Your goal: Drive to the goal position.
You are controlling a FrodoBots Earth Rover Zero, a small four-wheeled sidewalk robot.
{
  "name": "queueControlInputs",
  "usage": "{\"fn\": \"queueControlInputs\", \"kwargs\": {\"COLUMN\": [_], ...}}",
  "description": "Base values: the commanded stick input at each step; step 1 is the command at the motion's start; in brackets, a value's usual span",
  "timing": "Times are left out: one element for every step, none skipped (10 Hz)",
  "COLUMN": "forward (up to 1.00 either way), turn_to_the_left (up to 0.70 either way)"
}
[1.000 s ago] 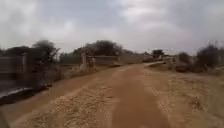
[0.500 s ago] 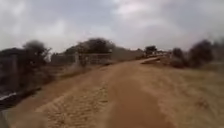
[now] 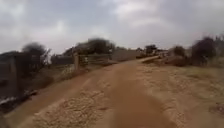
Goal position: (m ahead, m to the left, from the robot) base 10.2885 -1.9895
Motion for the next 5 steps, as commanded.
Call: {"fn": "queueControlInputs", "kwargs": {"forward": [0.5, 0.5, 0.5, 0.5, 0.5], "turn_to_the_left": [0.0, 0.0, 0.0, 0.0, 0.0]}}
